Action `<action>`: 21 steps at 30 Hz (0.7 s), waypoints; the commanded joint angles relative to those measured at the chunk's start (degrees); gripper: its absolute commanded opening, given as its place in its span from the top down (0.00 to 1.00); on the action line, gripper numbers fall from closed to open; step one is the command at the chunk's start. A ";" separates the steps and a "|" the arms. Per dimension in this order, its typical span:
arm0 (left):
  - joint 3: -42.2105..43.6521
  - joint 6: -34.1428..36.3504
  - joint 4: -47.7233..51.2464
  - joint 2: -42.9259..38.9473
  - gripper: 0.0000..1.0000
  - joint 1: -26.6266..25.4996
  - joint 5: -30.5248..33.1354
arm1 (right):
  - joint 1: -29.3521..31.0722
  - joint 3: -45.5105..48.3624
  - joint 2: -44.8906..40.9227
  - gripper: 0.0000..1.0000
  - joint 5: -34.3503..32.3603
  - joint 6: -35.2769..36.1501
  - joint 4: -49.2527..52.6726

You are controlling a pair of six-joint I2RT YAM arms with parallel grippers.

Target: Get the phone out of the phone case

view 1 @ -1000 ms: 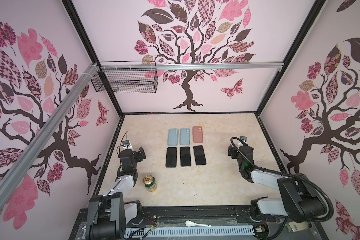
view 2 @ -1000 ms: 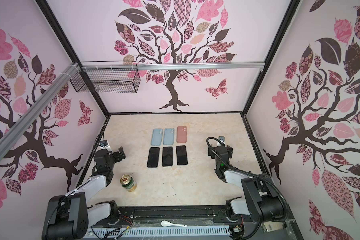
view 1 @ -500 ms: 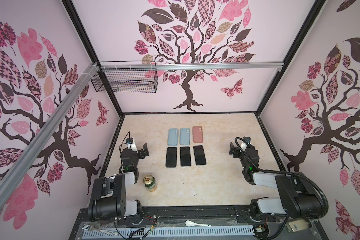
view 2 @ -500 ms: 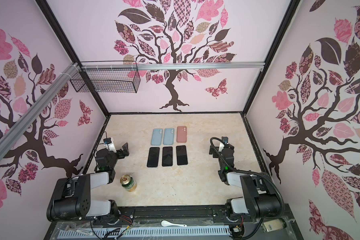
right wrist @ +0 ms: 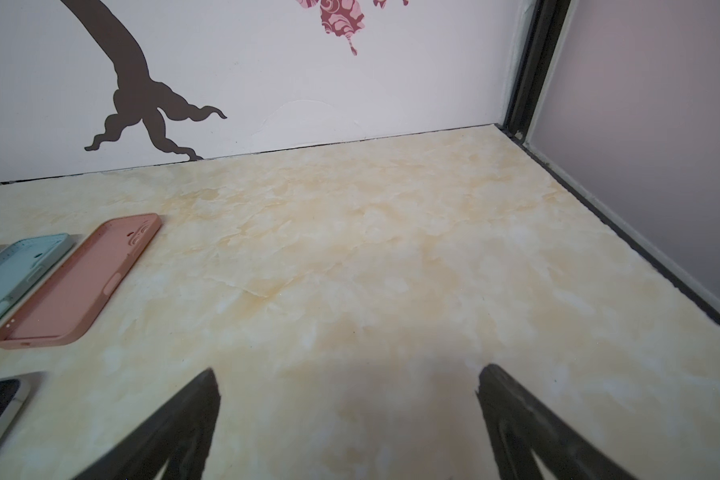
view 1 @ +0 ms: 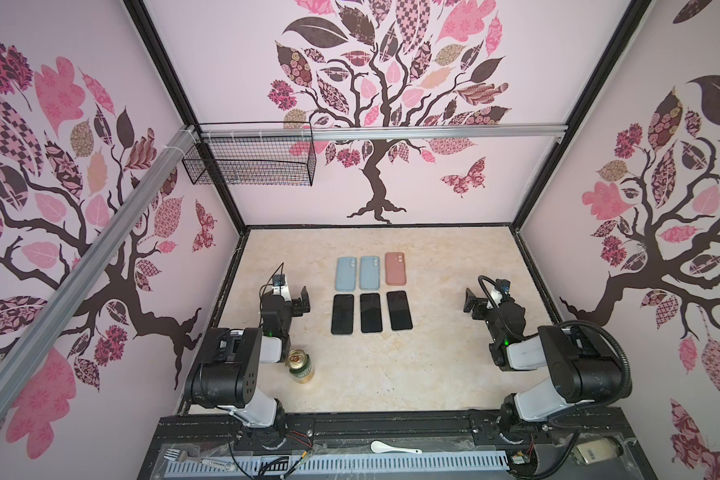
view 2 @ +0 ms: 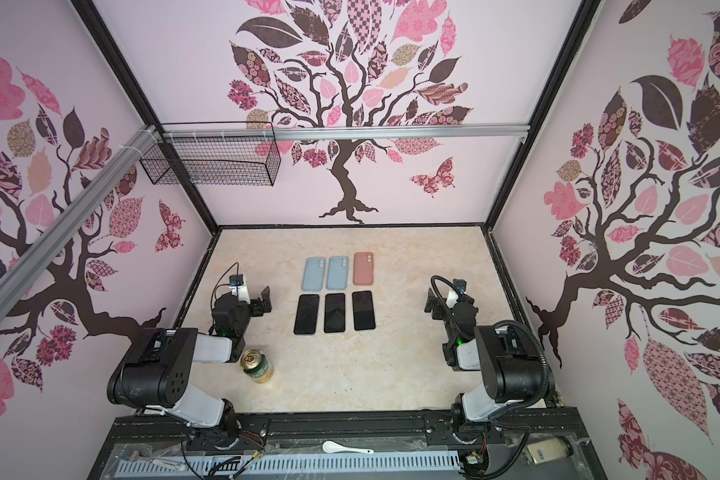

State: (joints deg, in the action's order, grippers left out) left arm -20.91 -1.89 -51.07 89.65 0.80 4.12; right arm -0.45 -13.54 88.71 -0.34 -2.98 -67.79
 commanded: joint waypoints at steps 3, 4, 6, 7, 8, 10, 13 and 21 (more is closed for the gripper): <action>-1.59 -0.27 2.00 -0.20 0.02 0.46 1.89 | 0.02 -2.52 0.68 0.00 1.74 -0.03 0.99; -1.70 -0.26 2.75 -0.64 0.02 0.45 2.00 | 0.04 -2.52 0.68 0.00 1.79 -0.01 1.06; -1.49 -0.15 2.07 -0.37 0.02 0.39 2.10 | 0.03 -2.54 0.59 0.00 1.79 0.00 1.26; -1.43 -0.14 2.44 -0.49 0.02 0.36 2.10 | 0.05 -2.49 0.59 0.00 1.75 -0.03 1.18; -1.46 -0.15 2.37 -0.44 0.02 0.35 2.10 | 0.01 -2.51 0.50 0.00 1.75 -0.05 1.20; -1.46 -0.14 2.29 -0.44 0.02 0.34 2.18 | 0.08 -2.46 0.59 0.00 1.75 0.00 1.19; -1.53 -0.22 2.31 -0.43 0.02 0.24 2.23 | 0.08 -2.57 0.61 0.00 1.75 0.00 1.17; -2.05 -0.31 3.09 -0.23 0.02 0.75 1.28 | 0.02 -2.61 0.67 0.00 1.79 0.00 1.26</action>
State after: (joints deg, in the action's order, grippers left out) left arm -22.04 -2.07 -47.86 89.60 1.26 5.87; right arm -0.45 -15.46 88.71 0.93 -2.96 -65.69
